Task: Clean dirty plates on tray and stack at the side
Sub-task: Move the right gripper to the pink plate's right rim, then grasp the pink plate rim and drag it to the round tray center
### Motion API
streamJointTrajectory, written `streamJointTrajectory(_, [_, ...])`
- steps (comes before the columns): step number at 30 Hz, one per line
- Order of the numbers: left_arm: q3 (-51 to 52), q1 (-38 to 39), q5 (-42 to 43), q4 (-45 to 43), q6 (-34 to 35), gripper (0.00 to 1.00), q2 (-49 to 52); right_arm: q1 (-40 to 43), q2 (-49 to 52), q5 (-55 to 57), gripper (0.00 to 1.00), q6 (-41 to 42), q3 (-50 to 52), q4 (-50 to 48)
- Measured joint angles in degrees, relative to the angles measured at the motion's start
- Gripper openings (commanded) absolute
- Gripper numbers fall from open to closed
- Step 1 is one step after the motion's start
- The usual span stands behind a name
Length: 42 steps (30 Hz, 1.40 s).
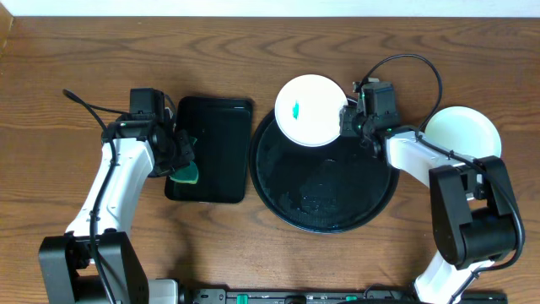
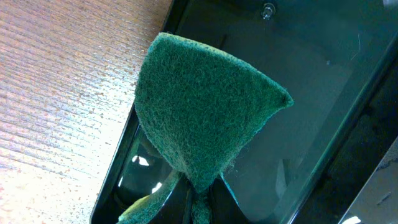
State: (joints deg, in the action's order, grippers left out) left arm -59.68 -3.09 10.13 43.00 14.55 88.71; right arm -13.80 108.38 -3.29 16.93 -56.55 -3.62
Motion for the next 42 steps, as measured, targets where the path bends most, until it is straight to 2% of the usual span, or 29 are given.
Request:
streamJointTrajectory(2, [0.0, 0.0, 0.0, 0.0, 0.0, 0.08, 0.0, 0.0, 0.0, 0.1, 0.06, 0.2, 0.0, 0.0])
streamJointTrajectory(4, [0.0, 0.0, 0.0, 0.0, 0.0, 0.08, 0.0, 0.0, 0.0, 0.1, 0.02, 0.2, 0.0, -0.1])
streamJointTrajectory(5, [0.0, 0.0, 0.0, 0.0, 0.0, 0.08, 0.0, 0.0, 0.0, 0.1, 0.03, 0.4, 0.0, -0.1])
streamJointTrajectory(6, [0.0, 0.0, 0.0, 0.0, 0.0, 0.08, 0.0, 0.0, 0.0, 0.2, 0.17, 0.5, 0.0, 0.0])
streamJointTrajectory(8, [0.0, 0.0, 0.0, 0.0, 0.0, 0.08, 0.0, 0.1, 0.0, 0.2, 0.26, 0.5, 0.0, 0.0])
streamJointTrajectory(17, [0.0, 0.0, 0.0, 0.0, 0.0, 0.08, 0.0, 0.1, 0.0, 0.2, 0.30, 0.5, 0.0, 0.8])
streamJointTrajectory(19, [0.0, 0.0, 0.0, 0.0, 0.0, 0.08, 0.0, 0.0, 0.0, 0.2, 0.26, 0.5, 0.0, 0.8])
streamJointTrajectory(21, [0.0, 0.0, 0.0, 0.0, 0.0, 0.08, 0.0, -0.2, 0.3, 0.2, 0.17, 0.5, 0.0, 0.6])
streamJointTrajectory(23, [0.0, 0.0, 0.0, 0.0, 0.0, 0.08, 0.0, -0.3, 1.1, 0.1, 0.14, 0.5, 0.0, 0.5])
streamJointTrajectory(25, [0.0, 0.0, 0.0, 0.0, 0.0, 0.08, 0.0, -0.6, 1.6, 0.1, 0.03, 0.5, 0.0, 0.2])
streamJointTrajectory(26, [0.0, 0.0, 0.0, 0.0, 0.0, 0.08, 0.0, -0.6, 1.7, 0.1, 0.01, 0.4, 0.0, 0.2])
streamJointTrajectory(30, [0.0, 0.0, 0.0, 0.0, 0.0, 0.07, 0.0, -0.6, 1.2, -0.3, 0.01, 0.8, -0.2, 0.2])
streamJointTrajectory(35, [0.0, 0.0, 0.0, 0.0, 0.0, 0.08, 0.0, 0.1, -4.3, -0.3, 0.01, 0.7, 0.1, 8.5])
streamJointTrajectory(42, [0.0, 0.0, 0.0, 0.0, 0.0, 0.08, 0.0, 2.8, -27.3, 0.6, 0.01, -0.7, 0.0, 31.2])
